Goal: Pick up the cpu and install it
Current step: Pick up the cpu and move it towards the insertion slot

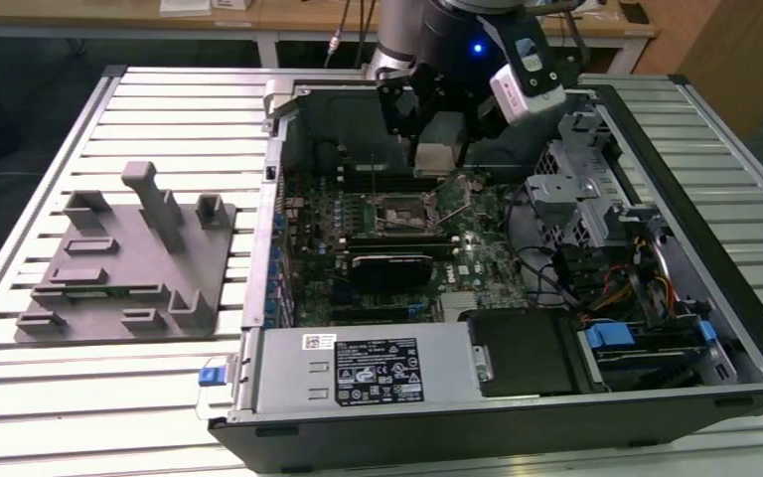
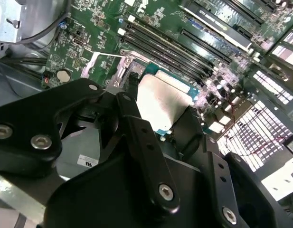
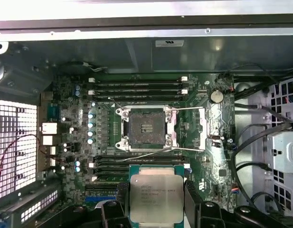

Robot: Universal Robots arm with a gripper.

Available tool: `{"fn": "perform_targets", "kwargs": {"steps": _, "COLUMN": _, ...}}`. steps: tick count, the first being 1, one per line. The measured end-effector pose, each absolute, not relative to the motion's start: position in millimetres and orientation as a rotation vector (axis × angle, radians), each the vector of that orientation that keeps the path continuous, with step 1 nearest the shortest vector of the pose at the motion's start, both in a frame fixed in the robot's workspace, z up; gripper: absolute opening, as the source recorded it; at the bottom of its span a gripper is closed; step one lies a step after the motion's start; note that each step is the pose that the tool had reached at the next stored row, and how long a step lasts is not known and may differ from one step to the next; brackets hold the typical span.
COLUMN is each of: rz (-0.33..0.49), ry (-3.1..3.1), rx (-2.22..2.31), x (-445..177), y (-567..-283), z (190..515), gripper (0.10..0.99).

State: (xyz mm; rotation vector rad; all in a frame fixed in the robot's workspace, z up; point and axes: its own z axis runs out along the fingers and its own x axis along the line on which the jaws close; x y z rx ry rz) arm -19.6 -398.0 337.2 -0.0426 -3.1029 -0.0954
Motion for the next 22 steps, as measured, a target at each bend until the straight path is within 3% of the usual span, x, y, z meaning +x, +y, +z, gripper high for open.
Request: {"fn": "perform_targets", "kwargs": {"steps": 22, "rz": -0.096, "ry": -3.116, "rx": -0.012, "x": -20.9, "y": -387.3, "z": 298.7, "gripper": 0.541}}
